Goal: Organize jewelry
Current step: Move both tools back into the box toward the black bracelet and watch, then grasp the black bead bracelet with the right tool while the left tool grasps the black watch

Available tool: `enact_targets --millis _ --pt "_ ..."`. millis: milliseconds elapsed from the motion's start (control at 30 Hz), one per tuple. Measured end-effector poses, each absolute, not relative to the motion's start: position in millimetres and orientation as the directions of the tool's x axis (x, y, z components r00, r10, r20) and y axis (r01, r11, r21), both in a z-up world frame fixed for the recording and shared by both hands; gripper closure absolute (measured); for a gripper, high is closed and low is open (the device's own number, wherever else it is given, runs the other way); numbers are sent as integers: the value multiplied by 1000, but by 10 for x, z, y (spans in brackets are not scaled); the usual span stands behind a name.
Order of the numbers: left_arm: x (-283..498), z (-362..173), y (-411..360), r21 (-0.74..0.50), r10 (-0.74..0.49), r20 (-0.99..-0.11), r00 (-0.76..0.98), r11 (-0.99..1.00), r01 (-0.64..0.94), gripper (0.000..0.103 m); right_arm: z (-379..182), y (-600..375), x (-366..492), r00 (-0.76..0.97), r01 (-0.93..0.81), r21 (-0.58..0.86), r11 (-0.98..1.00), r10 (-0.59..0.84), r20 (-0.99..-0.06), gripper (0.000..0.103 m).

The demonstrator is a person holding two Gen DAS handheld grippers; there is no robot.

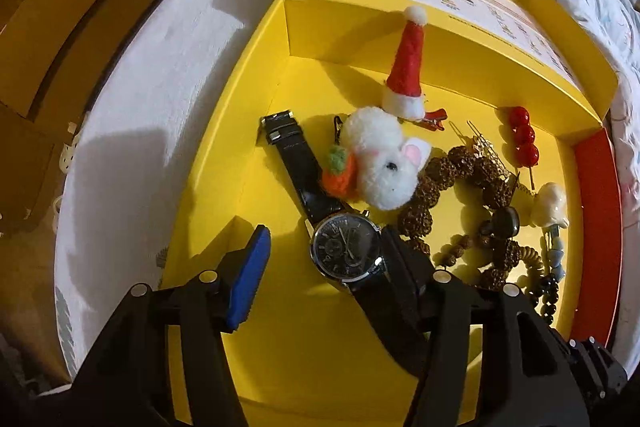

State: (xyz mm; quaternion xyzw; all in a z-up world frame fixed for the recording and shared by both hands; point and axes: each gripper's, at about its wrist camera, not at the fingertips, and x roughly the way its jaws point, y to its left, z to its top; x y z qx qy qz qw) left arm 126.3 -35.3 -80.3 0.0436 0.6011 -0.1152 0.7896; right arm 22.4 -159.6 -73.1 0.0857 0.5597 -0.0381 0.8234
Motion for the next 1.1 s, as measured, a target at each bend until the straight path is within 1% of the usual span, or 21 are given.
enact_targets --millis 100,133,167,233,333,400,467,500,767,1000,1100 --pt "1232 -801 -334 -59 -122 -956 265 970 236 52 -740 -1582 220 366 161 69 985 5 -931 83" --pt "1240 -797 -318 -59 -123 -956 267 970 236 57 -739 -1577 218 362 161 58 985 -4 -932 85" --pt "1247 -794 -301 -68 -131 -955 265 970 235 67 -738 -1576 213 358 160 55 986 -6 -934 87" --pt "1272 -780 -268 -89 -147 -956 254 970 227 66 -733 -1586 204 351 164 65 984 3 -936 89" --pt "1274 -792 -295 -89 -152 -955 256 966 243 66 -728 -1574 187 348 161 67 985 7 -937 90" --pt "1286 -798 -315 -123 -191 -955 228 951 282 66 -726 -1582 190 351 162 67 984 6 -936 90" --pt "1291 -804 -313 -164 -221 -957 189 947 276 61 -723 -1582 183 352 162 67 984 6 -936 90" --pt "1300 -811 -301 -175 -230 -957 179 945 277 61 -722 -1577 173 352 163 68 984 7 -936 89" --pt "1304 -838 -340 -162 -218 -962 167 941 299 59 -723 -1573 177 348 159 66 985 6 -937 89" --pt "1276 -819 -359 -135 -209 -955 211 937 321 57 -728 -1639 157 350 157 112 981 51 -936 89" --pt "1290 -826 -377 -134 -210 -954 213 937 323 57 -723 -1631 158 355 155 103 982 42 -934 89"
